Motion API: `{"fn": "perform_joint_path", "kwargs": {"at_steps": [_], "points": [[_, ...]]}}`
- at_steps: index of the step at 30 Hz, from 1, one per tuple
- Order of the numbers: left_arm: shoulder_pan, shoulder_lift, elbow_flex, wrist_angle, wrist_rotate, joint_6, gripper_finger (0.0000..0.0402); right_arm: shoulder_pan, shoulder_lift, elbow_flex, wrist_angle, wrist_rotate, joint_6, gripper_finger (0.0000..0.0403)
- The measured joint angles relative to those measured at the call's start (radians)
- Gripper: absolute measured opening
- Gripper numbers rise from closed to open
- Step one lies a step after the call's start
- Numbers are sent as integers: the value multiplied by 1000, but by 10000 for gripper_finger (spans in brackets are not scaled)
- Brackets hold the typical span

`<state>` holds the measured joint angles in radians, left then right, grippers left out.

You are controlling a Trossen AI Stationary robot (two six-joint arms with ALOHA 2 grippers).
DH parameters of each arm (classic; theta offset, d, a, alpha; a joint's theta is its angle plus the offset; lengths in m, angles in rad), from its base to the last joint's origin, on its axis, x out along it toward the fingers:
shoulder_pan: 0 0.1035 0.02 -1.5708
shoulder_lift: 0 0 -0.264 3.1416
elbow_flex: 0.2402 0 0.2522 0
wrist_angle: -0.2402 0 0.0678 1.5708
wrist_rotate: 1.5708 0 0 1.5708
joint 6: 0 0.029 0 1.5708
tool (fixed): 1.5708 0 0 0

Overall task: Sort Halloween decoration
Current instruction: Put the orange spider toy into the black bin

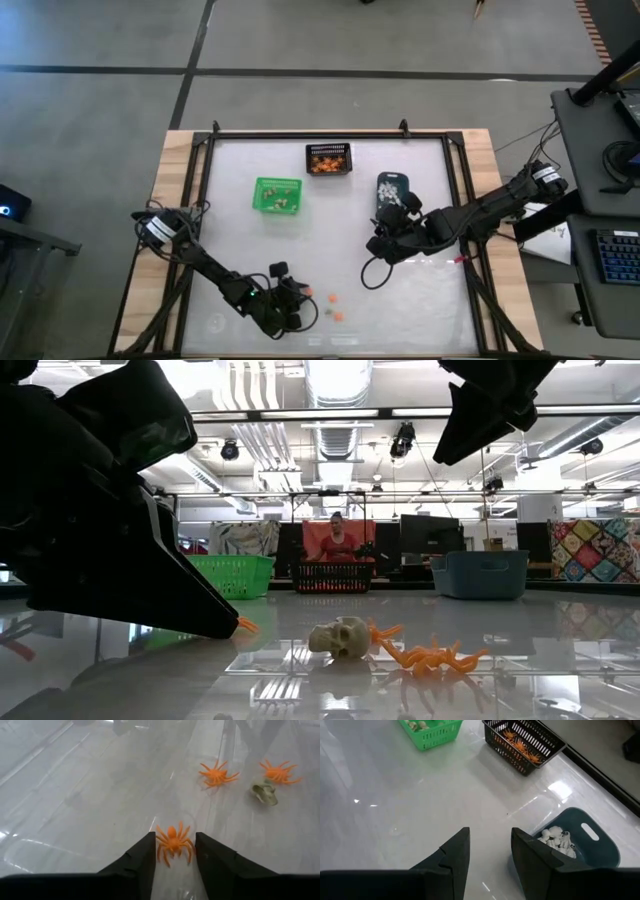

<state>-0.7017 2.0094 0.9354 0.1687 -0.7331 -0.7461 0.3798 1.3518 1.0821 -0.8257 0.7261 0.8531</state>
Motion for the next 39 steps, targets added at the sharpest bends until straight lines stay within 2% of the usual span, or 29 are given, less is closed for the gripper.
{"fn": "perform_joint_path", "kwargs": {"at_steps": [13,39], "points": [[-7,-3,13,6,-11,60,114,0,0,-3,-1,0,0,134],[-8,-54,11,-38,-35,73,114,0,0,-3,-1,0,0,134]]}}
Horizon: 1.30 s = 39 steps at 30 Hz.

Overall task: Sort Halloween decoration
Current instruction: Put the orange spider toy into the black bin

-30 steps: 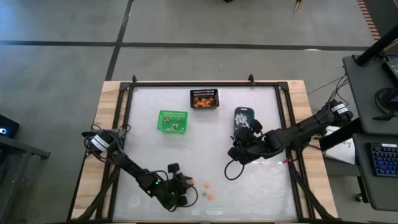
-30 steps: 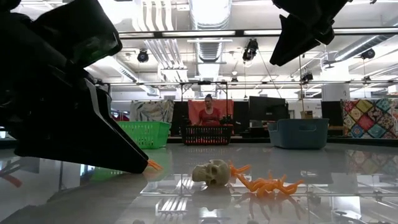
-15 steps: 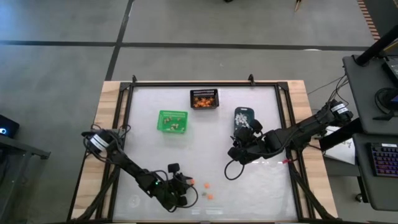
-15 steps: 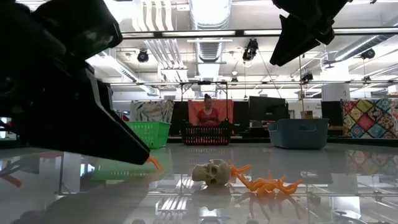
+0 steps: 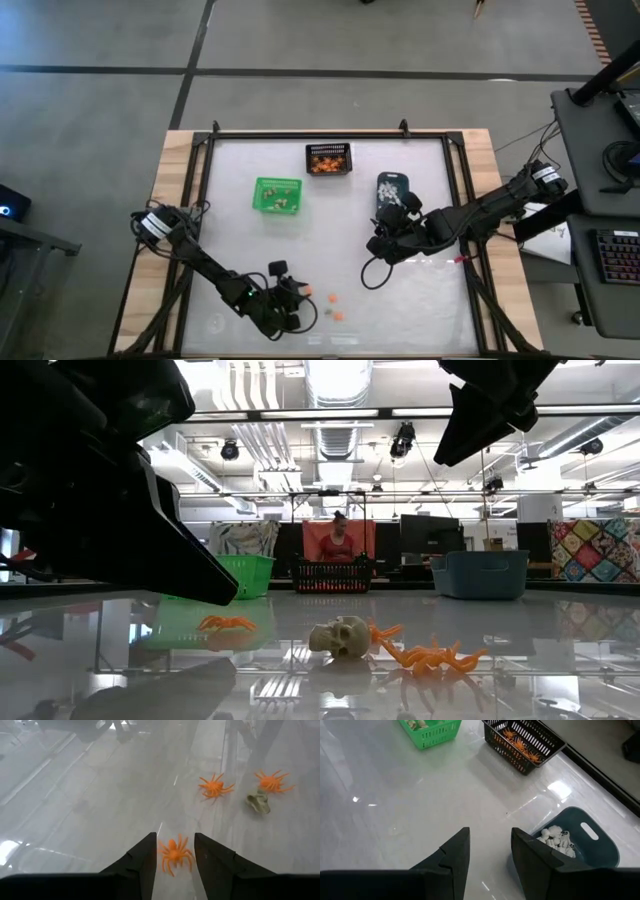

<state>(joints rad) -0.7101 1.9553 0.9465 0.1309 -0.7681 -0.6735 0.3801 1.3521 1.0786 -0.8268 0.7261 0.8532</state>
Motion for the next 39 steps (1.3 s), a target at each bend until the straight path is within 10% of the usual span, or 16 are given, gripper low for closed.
{"fn": "perform_joint_path", "kwargs": {"at_steps": [10,26,39], "points": [[0,0,0,16,-27,-32,101,0,0,0,0,0,0,134],[-3,89,-2,93,-70,0,214,0,0,-1,2,0,-7,134],[-5,99,-3,98,-62,2,45,0,0,-2,2,0,-7,134]]}}
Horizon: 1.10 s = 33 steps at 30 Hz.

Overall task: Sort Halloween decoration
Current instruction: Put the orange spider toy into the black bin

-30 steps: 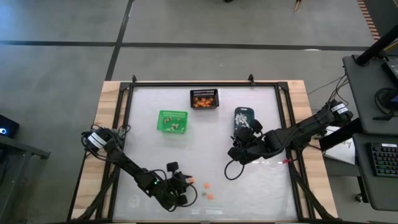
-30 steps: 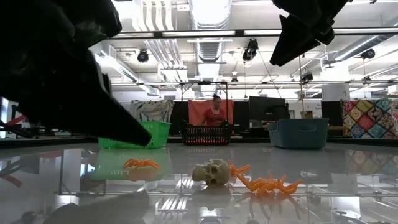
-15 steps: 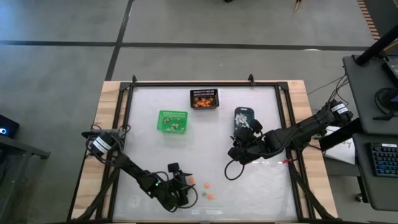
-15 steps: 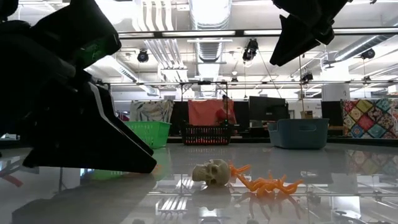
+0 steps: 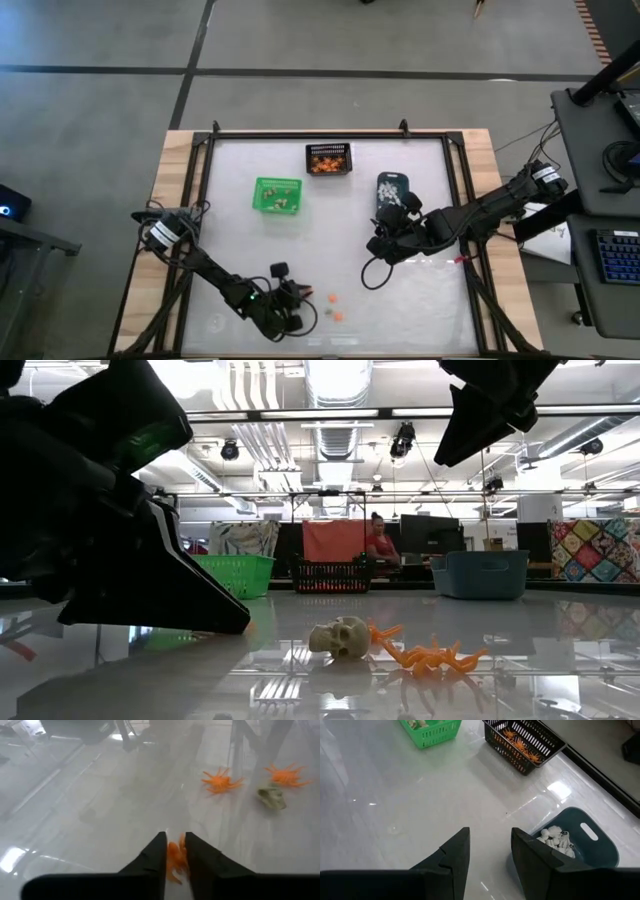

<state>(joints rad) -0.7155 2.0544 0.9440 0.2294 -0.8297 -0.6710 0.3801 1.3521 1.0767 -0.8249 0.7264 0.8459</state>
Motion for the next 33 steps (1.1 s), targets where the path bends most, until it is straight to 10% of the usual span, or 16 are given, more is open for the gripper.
{"fn": "perform_joint_path", "kwargs": {"at_steps": [19,33], "points": [[2,-55,-5,-24,7,70,15,0,0,0,0,0,0,134],[106,-321,-5,-179,-48,418,15,0,0,0,0,0,-10,134]]}}
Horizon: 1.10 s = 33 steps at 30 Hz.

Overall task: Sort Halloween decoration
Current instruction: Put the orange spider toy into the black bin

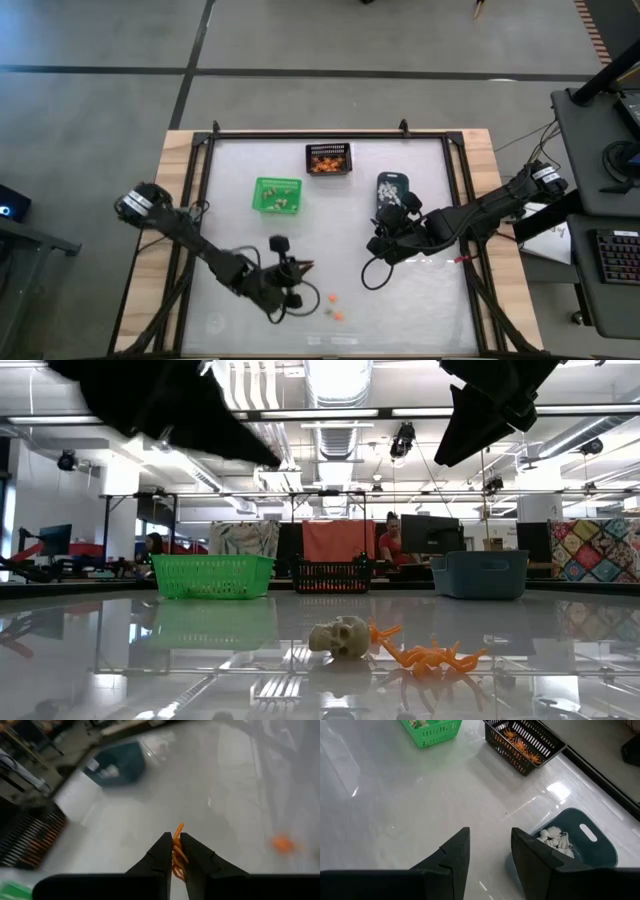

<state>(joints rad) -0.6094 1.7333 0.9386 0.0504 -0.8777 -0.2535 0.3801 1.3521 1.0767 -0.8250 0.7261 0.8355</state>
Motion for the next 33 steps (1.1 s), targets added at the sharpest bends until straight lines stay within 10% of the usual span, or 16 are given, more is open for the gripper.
{"fn": "perform_joint_path", "kwargs": {"at_steps": [15,23,33], "points": [[553,-291,-6,-54,506,401,16,0,0,0,0,0,-22,134],[914,-224,4,-16,684,281,16,-1,0,0,0,8,-24,134],[1047,-19,174,-43,752,315,16,-1,0,-1,2,10,-9,134]]}}
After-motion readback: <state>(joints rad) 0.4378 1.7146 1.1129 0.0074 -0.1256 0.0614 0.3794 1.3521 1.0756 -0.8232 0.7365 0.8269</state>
